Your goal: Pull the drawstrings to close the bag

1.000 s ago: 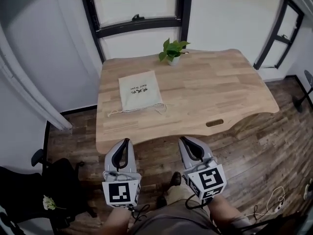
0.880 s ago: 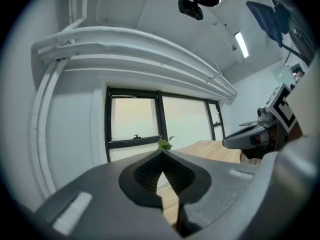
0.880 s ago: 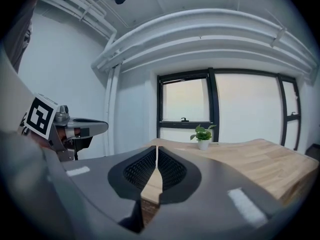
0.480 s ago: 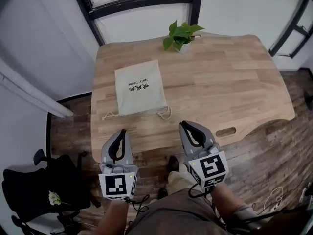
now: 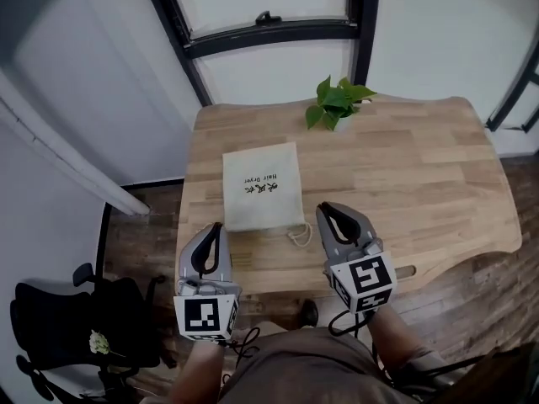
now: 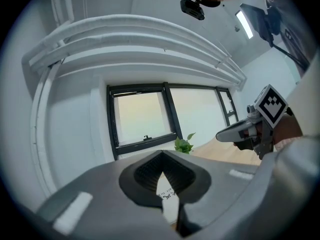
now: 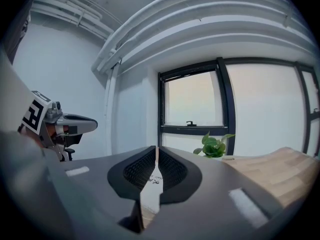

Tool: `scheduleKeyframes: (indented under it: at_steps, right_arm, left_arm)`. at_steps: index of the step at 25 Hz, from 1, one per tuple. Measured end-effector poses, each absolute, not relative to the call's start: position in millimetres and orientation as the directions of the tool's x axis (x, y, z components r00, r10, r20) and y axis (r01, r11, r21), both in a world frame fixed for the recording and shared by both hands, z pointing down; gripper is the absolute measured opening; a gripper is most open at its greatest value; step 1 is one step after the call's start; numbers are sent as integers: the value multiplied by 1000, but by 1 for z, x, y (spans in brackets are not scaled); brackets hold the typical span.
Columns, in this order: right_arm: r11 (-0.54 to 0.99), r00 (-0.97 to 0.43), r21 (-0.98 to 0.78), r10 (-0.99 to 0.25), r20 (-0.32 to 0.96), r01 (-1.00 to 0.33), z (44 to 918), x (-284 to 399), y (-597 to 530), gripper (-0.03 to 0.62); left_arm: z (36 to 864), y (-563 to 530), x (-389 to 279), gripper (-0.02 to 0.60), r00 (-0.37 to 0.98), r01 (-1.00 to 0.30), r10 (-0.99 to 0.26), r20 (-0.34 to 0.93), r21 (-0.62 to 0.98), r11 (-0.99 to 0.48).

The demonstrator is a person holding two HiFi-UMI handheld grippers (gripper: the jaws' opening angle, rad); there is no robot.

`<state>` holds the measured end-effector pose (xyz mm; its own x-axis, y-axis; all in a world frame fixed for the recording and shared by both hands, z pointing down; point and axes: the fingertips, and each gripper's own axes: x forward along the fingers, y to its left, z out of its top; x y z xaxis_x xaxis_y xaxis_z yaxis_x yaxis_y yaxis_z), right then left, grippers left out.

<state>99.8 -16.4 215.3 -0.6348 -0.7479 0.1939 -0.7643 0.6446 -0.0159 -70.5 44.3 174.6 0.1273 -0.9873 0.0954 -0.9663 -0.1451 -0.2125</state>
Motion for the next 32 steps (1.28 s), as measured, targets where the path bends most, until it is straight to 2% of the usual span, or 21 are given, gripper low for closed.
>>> scheduleKeyframes:
  at_steps: [7,12,19,25,29,32]
  right_arm:
    - [662,-649,24,-741,176,-749,207,83,-37,48]
    - [647,-626,12,-742,240,-762,237,73,-51,47]
    - [601,-571,-42,-731,373,-798,299,68,-65,55]
    - [567,-551,-106,-711,438,-817,354,69,-68,75]
    - [553,-546,-141,-692,472,-822,378,66,-64,88]
    - [549,-542,-147,-679,495,-823,393,66,-63,99]
  left_arm:
    - [170,35,-101,0,106,-966,-990,90,-229,-124]
    - [207,24,-122,0,125,-968,-980,157,-197,-155]
    - [288,-3,-154,2,235,-949,-923,303,-135,-286]
    - [367,-14,-161,138,393,-884,-823,410,-76,-460]
    - [406,-10,-169,166,445,-831,-742,501,-76,-550]
    - [425,-9,-169,166,469,-745,-671,575,-152,-650]
